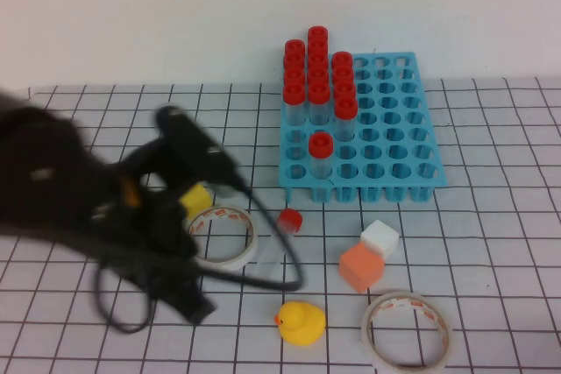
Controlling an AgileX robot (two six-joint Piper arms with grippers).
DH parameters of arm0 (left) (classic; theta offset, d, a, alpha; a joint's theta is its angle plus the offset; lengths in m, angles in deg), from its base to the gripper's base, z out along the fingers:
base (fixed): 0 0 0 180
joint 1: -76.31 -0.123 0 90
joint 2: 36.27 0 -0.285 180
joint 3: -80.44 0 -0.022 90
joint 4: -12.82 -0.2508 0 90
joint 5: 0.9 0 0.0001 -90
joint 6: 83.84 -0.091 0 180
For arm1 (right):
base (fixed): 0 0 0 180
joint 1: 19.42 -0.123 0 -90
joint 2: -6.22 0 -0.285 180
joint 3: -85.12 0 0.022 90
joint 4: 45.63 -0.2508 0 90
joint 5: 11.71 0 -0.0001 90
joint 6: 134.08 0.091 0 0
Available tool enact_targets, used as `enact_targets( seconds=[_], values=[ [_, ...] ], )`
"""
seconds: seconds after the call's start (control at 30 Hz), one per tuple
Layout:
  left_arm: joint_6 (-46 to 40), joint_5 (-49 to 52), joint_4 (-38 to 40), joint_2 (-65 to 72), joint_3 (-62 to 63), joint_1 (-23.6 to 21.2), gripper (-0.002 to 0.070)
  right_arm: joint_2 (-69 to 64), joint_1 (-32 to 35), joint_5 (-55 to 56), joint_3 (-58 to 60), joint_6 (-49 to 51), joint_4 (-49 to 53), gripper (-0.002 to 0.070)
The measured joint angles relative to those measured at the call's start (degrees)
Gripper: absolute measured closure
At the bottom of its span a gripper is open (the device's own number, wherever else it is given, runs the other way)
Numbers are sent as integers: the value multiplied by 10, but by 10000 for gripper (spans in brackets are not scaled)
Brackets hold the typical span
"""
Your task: Place the test tubes
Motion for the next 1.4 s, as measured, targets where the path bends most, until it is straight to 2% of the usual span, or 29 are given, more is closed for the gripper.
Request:
enact_targets(
  seconds=[0.1, 0.27, 0.37, 0.53, 0.67, 1.0, 1.4],
  values=[
    [32, 6, -44, 63, 51, 33, 676, 0, 0, -1, 0, -5, 0, 678],
    [46, 43, -45, 173, 153, 42, 648, 0, 0, -1, 0, -8, 0, 678],
    [46, 60, -44, 229, 201, 42, 582, 0, 0, -1, 0, -9, 0, 678],
    [39, 55, -18, 300, 244, 42, 400, 0, 0, -1, 0, -19, 0, 678],
    [26, 53, 8, 336, 261, 42, 340, 0, 0, -1, 0, -24, 0, 678],
    [34, 31, -22, 389, 269, 42, 328, 0, 0, -1, 0, -36, 0, 678],
    [63, 46, -51, 390, 269, 42, 328, 0, 0, -1, 0, -37, 0, 678]
  ],
)
